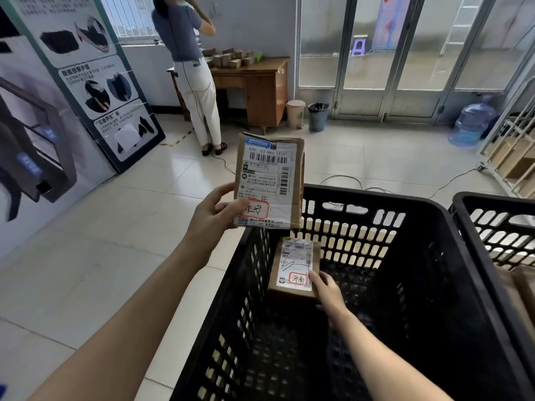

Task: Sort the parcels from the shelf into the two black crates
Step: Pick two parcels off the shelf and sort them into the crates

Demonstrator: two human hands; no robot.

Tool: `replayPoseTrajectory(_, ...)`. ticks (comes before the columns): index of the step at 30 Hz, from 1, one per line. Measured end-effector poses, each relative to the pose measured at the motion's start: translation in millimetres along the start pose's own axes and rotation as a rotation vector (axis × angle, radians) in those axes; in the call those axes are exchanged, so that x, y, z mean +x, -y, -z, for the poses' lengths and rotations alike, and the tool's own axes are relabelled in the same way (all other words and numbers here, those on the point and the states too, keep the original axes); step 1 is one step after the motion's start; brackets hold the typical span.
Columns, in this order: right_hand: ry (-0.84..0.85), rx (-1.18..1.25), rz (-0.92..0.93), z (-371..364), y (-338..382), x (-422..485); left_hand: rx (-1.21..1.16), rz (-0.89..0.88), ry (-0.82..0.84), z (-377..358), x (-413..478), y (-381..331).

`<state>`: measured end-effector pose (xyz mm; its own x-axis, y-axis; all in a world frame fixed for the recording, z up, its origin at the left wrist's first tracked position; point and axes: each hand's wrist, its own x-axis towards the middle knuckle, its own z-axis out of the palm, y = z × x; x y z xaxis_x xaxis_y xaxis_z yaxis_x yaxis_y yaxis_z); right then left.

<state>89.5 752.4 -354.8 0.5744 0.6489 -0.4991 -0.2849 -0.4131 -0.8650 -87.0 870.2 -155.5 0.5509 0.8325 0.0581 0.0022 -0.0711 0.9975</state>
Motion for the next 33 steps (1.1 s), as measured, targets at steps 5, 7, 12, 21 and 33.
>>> replayPoseTrajectory(5, -0.093, -0.55, 0.356, 5.2, 7.5, -10.1, -0.006, -0.002, 0.005, -4.8, -0.5, -0.7)
replayPoseTrajectory(7, -0.011, -0.877, 0.549, 6.5, 10.7, -15.7, -0.013, -0.005, 0.019, -5.7, -0.7, -0.4)
replayPoseTrajectory(12, 0.072, -1.195, 0.693, 6.6, 7.7, -5.6, -0.022, -0.012, 0.032, -5.7, -2.0, 1.3)
replayPoseTrajectory(21, 0.037, -1.134, 0.692, 4.8, -4.0, 0.6, 0.0, -0.008, 0.039, -3.0, -0.9, 2.9)
replayPoseTrajectory(33, 0.053, -1.073, 0.603, 14.6, 49.5, -45.4, -0.052, -0.028, 0.039, -19.3, -28.8, -26.5)
